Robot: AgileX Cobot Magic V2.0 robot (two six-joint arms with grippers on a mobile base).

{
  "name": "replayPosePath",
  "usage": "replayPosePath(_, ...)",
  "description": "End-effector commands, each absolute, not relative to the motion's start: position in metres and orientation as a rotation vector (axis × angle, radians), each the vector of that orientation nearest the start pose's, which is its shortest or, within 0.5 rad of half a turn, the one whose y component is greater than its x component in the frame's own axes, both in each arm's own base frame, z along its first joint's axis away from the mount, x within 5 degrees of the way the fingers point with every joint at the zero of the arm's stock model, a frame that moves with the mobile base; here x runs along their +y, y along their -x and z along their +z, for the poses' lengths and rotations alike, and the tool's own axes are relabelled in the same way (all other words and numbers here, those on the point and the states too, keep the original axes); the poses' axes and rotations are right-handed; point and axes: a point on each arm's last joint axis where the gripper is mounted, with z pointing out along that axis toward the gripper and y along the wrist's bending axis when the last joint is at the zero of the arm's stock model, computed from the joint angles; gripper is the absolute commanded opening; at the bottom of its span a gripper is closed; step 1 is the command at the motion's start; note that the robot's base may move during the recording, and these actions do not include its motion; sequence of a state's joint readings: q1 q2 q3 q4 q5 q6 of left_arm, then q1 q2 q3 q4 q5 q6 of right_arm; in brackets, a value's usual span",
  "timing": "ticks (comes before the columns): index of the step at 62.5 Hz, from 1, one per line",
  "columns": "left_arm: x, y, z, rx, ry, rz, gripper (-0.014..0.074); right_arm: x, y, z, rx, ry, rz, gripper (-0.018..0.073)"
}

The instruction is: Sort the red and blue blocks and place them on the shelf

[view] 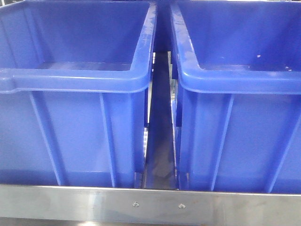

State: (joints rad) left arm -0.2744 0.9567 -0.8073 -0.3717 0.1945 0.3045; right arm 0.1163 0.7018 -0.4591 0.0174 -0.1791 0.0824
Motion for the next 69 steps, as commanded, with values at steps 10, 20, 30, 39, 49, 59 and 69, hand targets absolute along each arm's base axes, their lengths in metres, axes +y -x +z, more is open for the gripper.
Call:
replayPosePath(10, -0.049, -0.160, 0.409, 1.536, -0.253, -0.236, 0.0124, 0.014, -0.124, 0.356, 1.308, 0.057, 0.113, 0.0062)
replayPosePath(20, -0.045, -0.138, 0.413, 1.545, -0.274, -0.251, 0.0126, 0.010, -0.108, 0.357, 1.324, -0.027, 0.190, 0.0062)
replayPosePath(30, -0.030, -0.123, 0.406, 1.520, -0.159, -0.241, 0.0128, 0.010, -0.093, 0.352, 1.370, -0.021, 0.201, 0.0045)
replayPosePath(39, -0.014, -0.112, 0.385, 1.527, -0.065, -0.143, 0.0128, 0.009, -0.081, 0.349, 1.348, 0.041, 0.134, 0.0045)
replayPosePath(49, -0.006, -0.091, 0.363, 1.526, 0.014, -0.113, 0.0127, 0.006, -0.075, 0.330, 1.424, 0.030, 0.087, 0.0046)
replayPosePath(59, -0.005, -0.074, 0.345, 1.506, 0.026, -0.115, 0.0127, 0.001, -0.068, 0.314, 1.413, -0.051, 0.071, 0.0046)
replayPosePath(69, -0.006, -0.065, 0.330, 1.493, 0.036, -0.133, 0.0127, -0.002, -0.061, 0.308, 1.382, -0.078, 0.043, 0.0046)
